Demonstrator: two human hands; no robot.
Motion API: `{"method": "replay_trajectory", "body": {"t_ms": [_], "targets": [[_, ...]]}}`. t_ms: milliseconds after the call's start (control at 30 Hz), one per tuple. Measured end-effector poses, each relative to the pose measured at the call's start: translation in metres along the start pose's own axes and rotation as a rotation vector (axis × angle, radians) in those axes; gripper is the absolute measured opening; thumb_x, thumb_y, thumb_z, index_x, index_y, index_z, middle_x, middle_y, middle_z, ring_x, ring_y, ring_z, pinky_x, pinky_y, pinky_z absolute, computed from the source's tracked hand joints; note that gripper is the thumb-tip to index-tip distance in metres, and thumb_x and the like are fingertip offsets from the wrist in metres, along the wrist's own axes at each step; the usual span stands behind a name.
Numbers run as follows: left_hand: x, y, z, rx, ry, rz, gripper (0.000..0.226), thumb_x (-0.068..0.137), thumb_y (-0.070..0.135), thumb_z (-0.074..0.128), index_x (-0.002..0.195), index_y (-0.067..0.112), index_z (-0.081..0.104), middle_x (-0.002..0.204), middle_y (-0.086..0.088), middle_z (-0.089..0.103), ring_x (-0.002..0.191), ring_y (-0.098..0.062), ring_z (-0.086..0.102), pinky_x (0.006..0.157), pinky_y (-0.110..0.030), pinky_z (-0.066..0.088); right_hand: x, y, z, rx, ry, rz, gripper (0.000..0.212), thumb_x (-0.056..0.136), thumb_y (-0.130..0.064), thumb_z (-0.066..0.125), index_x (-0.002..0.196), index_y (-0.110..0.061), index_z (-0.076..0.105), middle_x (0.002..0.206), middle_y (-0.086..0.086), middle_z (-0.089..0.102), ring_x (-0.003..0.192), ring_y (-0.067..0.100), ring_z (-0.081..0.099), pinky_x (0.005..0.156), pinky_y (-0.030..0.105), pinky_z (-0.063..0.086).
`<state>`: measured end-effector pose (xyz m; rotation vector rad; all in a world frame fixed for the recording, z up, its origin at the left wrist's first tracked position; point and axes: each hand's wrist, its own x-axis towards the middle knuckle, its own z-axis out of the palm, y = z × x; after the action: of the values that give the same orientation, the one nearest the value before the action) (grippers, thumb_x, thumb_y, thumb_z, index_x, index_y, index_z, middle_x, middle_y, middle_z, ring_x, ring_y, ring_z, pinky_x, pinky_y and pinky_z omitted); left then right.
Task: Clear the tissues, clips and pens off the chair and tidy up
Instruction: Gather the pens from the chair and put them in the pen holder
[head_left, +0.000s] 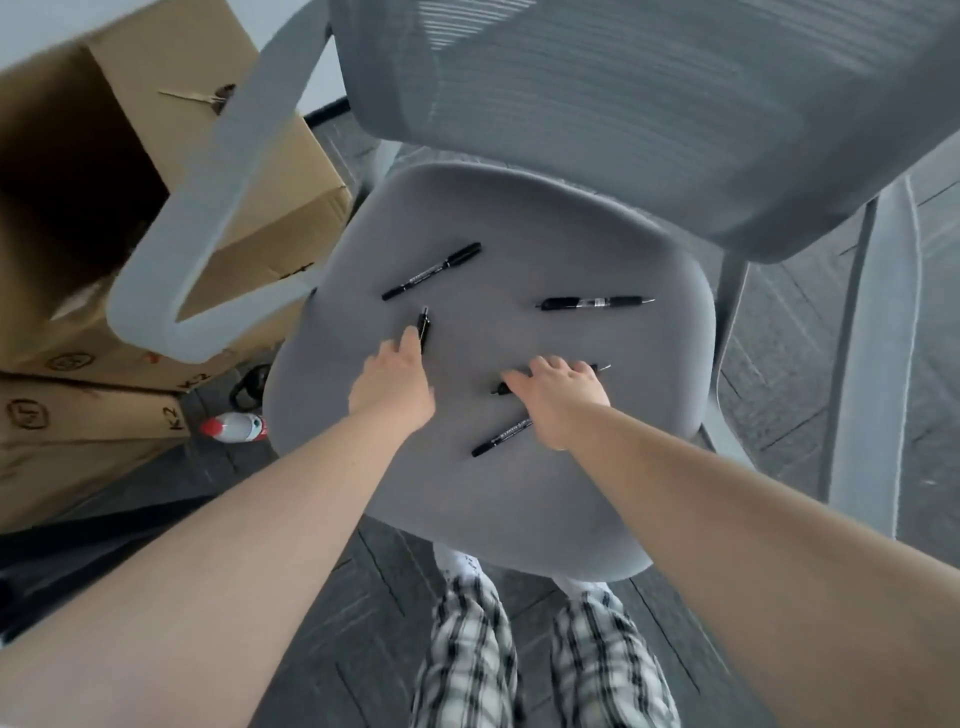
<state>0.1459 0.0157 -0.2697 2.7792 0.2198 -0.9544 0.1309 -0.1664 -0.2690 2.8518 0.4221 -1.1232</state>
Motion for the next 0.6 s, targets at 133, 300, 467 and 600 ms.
{"method": "replay_trajectory", "body": {"t_ms": [133,300,467,600], "targets": [[0.023,0.002,0.009,0.01,0.054,-0.013,0.049,0.088,0.011,0.058,0.13,0.006,0.033,0.132,-0.013,0.042,0.116,-0.034,0.047,0.072,-0.04,0.039,0.012,-0.004,0.01,-0.032,0.051,-0.015,0.071,0.072,0.003,0.06,0.134,-0.023,0.037,0.125,0.009,0.038,0.118,0.029,0.039,0.096,0.039,0.036],[0.042,0.01,0.003,-0.049,0.056,0.021,0.033,0.088,0.007,0.053,0.118,0.002,0.04,0.122,-0.018,0.051,0.109,-0.041,0.053,0.078,-0.043,0.042,0.022,-0.001,0.003,0.004,0.096,-0.049,0.051,0.081,0.005,0.05,0.127,-0.017,0.043,0.12,0.009,0.046,0.114,0.029,0.044,0.089,0.036,0.037],[0.047,0.022,-0.01,-0.104,0.064,0.116,0.01,0.089,0.002,0.039,0.097,0.008,0.034,0.11,-0.018,0.052,0.088,-0.034,0.045,0.069,-0.038,0.035,0.027,0.002,-0.009,0.042,0.101,-0.01,0.057,0.079,0.01,0.052,0.129,-0.014,0.04,0.12,0.01,0.045,0.113,0.031,0.044,0.089,0.04,0.038],[0.056,0.033,-0.024,-0.077,0.14,0.215,0.022,0.093,0.01,0.041,0.114,0.002,0.042,0.12,-0.019,0.048,0.103,-0.037,0.049,0.074,-0.04,0.039,0.027,0.011,-0.017,0.087,0.16,0.058,0.05,0.081,0.007,0.05,0.125,-0.012,0.037,0.119,0.01,0.044,0.107,0.032,0.05,0.073,0.038,0.039]]}}
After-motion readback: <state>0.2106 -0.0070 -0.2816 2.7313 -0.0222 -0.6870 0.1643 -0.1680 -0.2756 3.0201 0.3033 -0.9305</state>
